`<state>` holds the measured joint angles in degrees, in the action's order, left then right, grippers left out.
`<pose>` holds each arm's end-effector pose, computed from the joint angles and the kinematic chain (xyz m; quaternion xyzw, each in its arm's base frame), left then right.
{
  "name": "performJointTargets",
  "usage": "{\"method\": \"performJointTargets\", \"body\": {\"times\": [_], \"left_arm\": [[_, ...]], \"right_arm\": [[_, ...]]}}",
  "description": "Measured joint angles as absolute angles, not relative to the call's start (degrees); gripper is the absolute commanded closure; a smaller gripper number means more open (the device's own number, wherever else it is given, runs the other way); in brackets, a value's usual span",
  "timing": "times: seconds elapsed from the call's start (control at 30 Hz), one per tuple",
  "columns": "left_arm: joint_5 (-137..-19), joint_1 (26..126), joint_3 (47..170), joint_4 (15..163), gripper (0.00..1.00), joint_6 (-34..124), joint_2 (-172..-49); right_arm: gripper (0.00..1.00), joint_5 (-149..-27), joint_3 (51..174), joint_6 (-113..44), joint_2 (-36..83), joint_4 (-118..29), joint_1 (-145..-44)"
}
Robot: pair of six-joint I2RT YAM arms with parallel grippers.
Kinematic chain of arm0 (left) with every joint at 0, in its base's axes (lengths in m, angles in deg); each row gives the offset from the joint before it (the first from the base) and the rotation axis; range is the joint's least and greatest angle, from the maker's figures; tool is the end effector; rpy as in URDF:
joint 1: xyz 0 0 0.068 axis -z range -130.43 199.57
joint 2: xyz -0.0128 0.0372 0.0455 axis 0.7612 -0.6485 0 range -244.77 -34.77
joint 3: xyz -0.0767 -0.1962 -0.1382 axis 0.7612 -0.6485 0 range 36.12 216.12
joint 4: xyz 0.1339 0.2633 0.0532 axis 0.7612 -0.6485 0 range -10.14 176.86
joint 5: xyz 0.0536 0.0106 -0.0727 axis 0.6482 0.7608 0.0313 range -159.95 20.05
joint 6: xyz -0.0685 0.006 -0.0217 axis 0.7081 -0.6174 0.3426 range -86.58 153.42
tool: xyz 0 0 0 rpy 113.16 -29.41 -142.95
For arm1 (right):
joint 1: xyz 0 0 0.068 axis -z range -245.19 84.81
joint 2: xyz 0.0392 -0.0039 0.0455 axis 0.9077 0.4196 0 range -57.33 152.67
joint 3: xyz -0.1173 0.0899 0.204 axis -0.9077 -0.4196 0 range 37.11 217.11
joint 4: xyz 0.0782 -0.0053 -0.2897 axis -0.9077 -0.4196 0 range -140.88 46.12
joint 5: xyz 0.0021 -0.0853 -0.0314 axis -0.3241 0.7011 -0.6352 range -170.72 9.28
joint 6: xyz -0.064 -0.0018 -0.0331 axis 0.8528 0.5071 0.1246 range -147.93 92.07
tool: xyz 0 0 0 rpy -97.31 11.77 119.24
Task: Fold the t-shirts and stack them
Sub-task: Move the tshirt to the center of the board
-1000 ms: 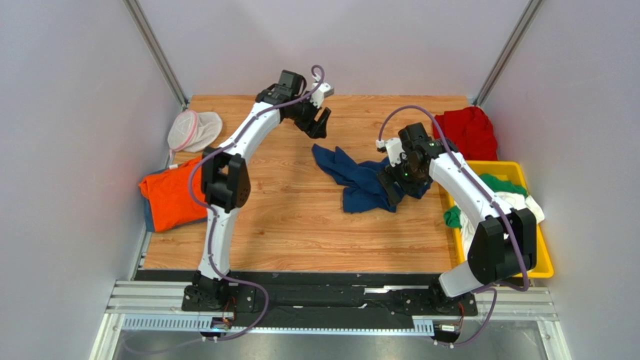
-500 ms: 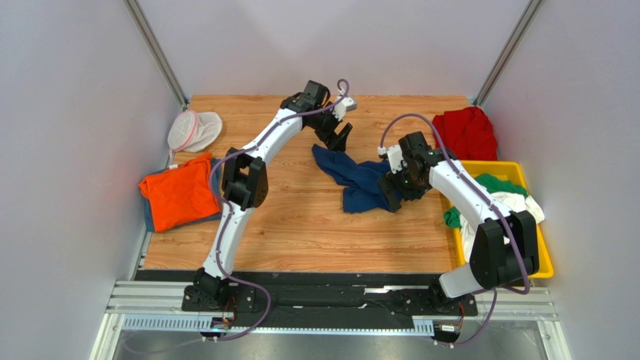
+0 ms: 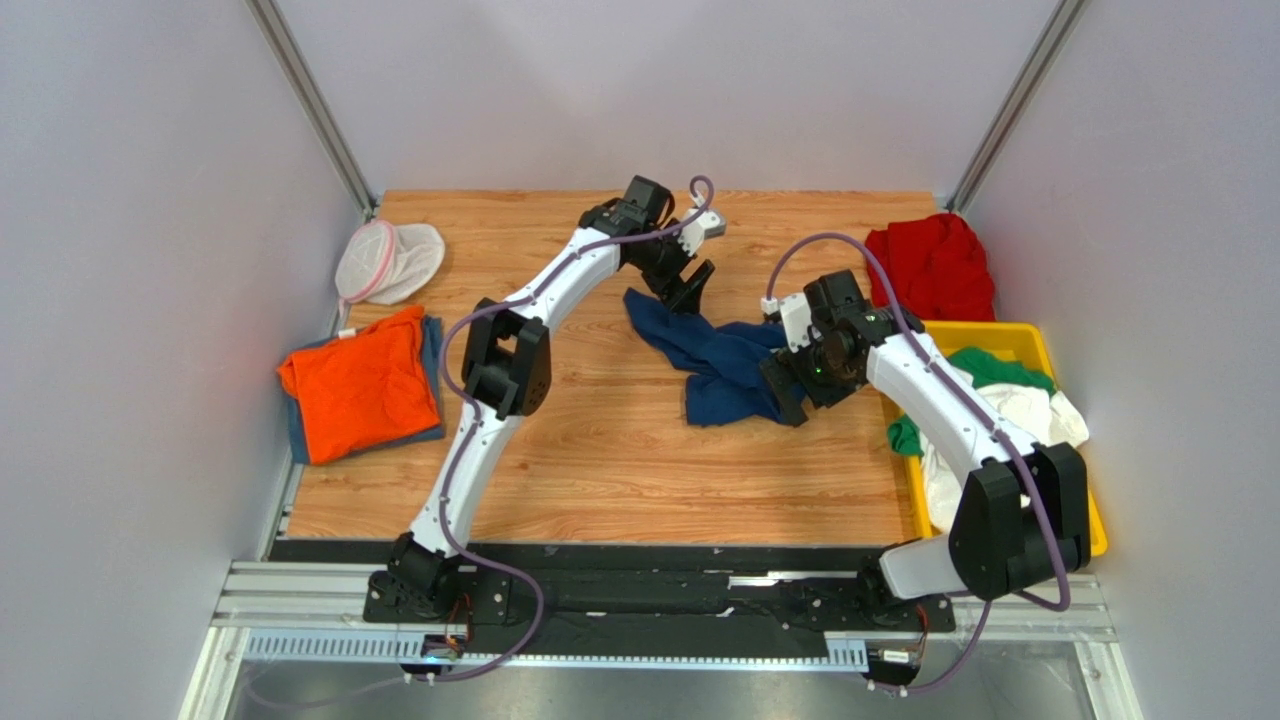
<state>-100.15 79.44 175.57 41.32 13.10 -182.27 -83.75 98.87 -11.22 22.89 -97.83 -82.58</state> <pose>0.4971 -0.3202 0.1620 0.4627 0.7960 -0.2717 0.2800 0.2943 0.0955 0.1914 -0.2936 0.9433 0.0270 0.1527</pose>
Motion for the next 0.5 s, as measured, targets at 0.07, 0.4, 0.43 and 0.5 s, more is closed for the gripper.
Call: {"method": "performJointTargets", "body": {"times": [0.07,0.4,0.43,0.5], "left_arm": [[-100.26,79.33,175.57,41.27,0.16,13.1,-182.44],[-101.22,79.24,175.57,40.92,0.19,13.1,-182.64],[-101.31,79.24,175.57,40.73,0.19,13.1,-182.66],[-101.44,79.24,175.57,40.25,0.21,13.1,-182.7]], "right_arm": [[0.07,-83.73,98.58,-11.22,22.43,-97.81,-82.58],[0.07,-83.57,97.84,-11.22,21.82,-97.92,-82.6],[0.07,-83.57,97.82,-11.22,21.71,-97.92,-82.6],[0.07,-83.57,97.8,-11.22,21.34,-97.92,-82.6]]}}
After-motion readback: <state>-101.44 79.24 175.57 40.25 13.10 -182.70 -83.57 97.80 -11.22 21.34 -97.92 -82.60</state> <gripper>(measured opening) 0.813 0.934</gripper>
